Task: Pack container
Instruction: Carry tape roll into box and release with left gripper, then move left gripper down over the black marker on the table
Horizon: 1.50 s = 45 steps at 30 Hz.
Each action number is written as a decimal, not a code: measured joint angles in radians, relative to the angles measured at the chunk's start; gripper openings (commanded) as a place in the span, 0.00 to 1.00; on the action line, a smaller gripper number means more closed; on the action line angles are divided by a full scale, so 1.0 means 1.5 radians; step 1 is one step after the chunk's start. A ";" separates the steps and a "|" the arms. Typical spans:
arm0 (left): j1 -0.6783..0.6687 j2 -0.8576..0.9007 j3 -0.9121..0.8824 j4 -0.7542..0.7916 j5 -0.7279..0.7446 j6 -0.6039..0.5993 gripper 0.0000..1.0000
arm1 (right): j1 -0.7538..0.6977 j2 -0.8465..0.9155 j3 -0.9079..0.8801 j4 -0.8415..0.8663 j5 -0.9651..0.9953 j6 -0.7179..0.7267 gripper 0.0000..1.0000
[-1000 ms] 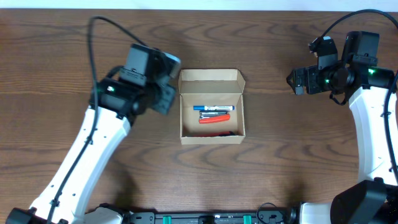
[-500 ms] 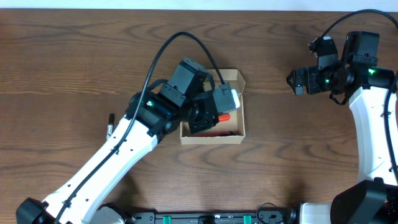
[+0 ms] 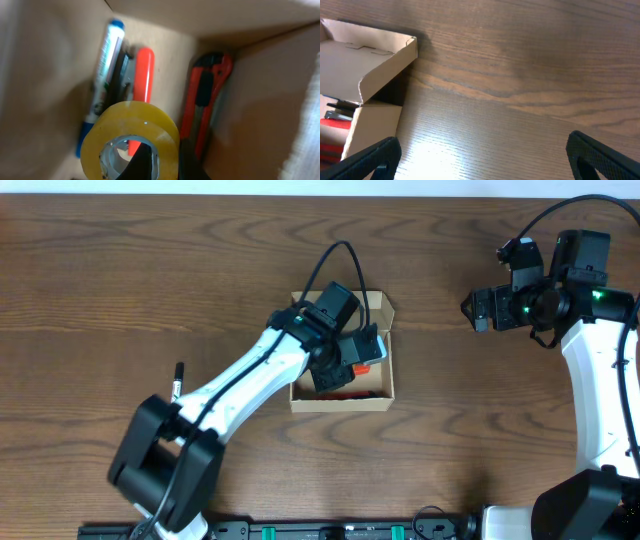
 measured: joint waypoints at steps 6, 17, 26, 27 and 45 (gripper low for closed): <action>0.002 0.038 0.000 -0.005 -0.017 0.000 0.17 | 0.000 0.000 0.000 0.000 0.000 0.000 0.99; 0.006 0.037 0.000 -0.030 -0.031 -0.026 0.95 | 0.000 0.000 0.000 0.000 0.000 0.000 0.99; 0.017 -0.031 0.053 -0.121 -0.049 -0.108 0.95 | 0.000 0.000 0.000 0.000 0.000 0.000 0.99; 0.021 -0.045 0.069 -0.139 -0.059 -0.120 0.95 | 0.000 0.000 0.000 0.000 0.000 0.000 0.99; 0.433 -0.158 0.149 -0.287 -0.246 -0.363 0.95 | 0.000 0.000 0.000 -0.001 0.000 0.001 0.99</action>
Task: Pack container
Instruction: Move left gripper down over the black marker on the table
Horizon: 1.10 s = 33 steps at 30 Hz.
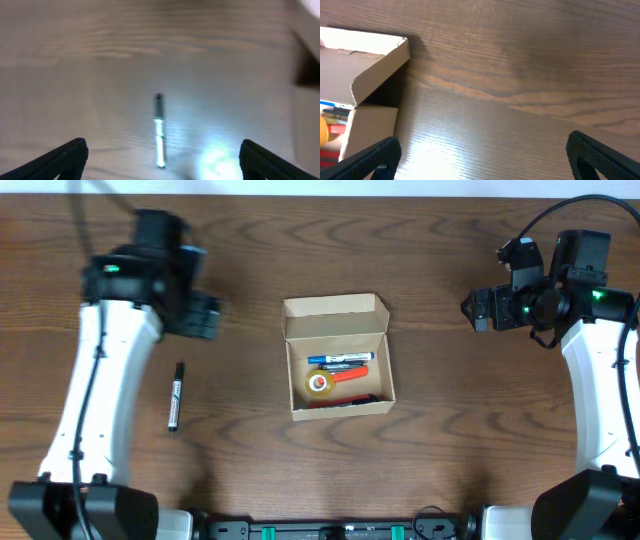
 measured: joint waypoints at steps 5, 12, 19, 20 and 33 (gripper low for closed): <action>0.074 -0.005 -0.107 0.079 0.025 -0.022 0.95 | 0.000 0.000 0.000 0.000 0.000 0.000 0.99; 0.084 -0.006 -0.306 0.218 0.051 -0.026 0.95 | 0.000 0.000 0.000 0.000 0.000 0.000 0.99; 0.084 -0.006 -0.422 0.297 0.061 -0.029 0.95 | 0.000 0.000 0.000 0.000 0.000 0.000 0.99; 0.084 -0.006 -0.436 0.308 0.062 -0.032 0.95 | 0.000 0.000 0.000 0.000 0.000 0.000 0.99; 0.084 -0.006 -0.527 0.422 0.065 -0.039 0.95 | 0.000 0.000 0.000 -0.003 0.000 0.000 0.99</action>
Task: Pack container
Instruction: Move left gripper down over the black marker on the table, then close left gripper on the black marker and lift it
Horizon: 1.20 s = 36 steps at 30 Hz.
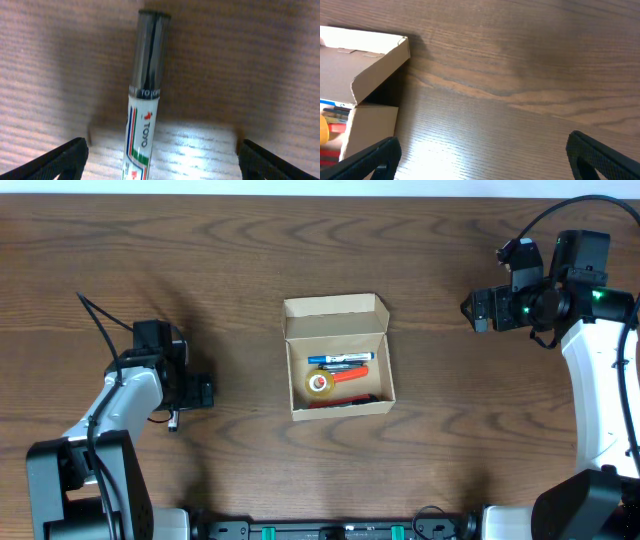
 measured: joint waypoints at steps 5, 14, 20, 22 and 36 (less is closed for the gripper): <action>0.000 0.000 -0.002 0.016 0.000 0.001 0.98 | 0.000 0.000 0.000 0.000 0.000 0.000 0.99; 0.000 0.000 -0.004 0.016 0.001 0.006 0.44 | 0.000 0.000 0.000 -0.002 0.000 0.000 0.99; 0.000 0.000 -0.004 0.005 0.003 0.006 0.13 | 0.000 0.000 0.000 -0.002 0.000 0.000 0.99; 0.000 -0.001 -0.004 0.004 0.003 0.007 0.08 | 0.000 0.000 0.000 -0.002 0.000 0.000 0.99; -0.004 -0.004 0.018 -0.027 0.158 -0.053 0.06 | 0.000 0.000 0.000 -0.002 0.000 0.000 0.99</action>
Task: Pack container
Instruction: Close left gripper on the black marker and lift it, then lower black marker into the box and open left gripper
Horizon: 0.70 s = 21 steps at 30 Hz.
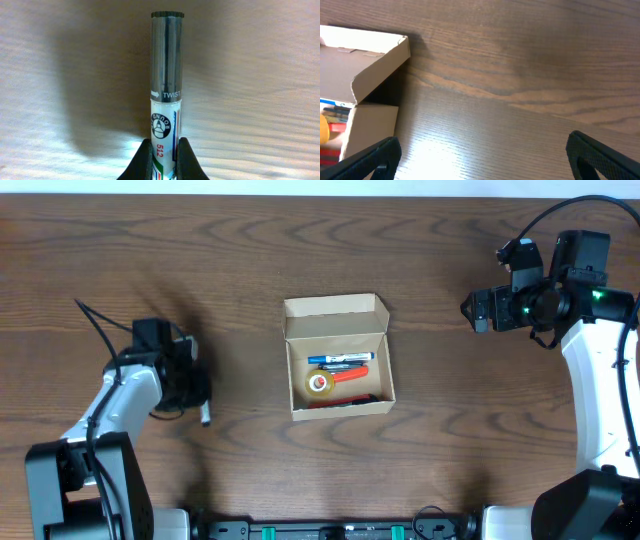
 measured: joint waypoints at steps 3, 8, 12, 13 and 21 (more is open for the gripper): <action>-0.027 -0.014 0.064 -0.033 0.048 0.005 0.06 | 0.000 0.000 0.000 0.000 0.001 0.000 0.99; -0.151 -0.041 0.234 -0.090 0.082 0.100 0.06 | 0.000 0.000 0.000 0.000 0.006 0.000 0.99; -0.282 -0.051 0.318 -0.121 0.085 0.246 0.06 | 0.000 0.000 0.000 0.002 0.016 0.000 0.99; -0.315 -0.052 0.327 -0.123 0.083 0.285 0.06 | 0.000 0.000 0.000 0.003 0.020 0.000 0.99; -0.503 -0.036 0.333 -0.131 0.071 0.550 0.06 | 0.000 0.000 0.000 0.011 0.038 0.000 0.99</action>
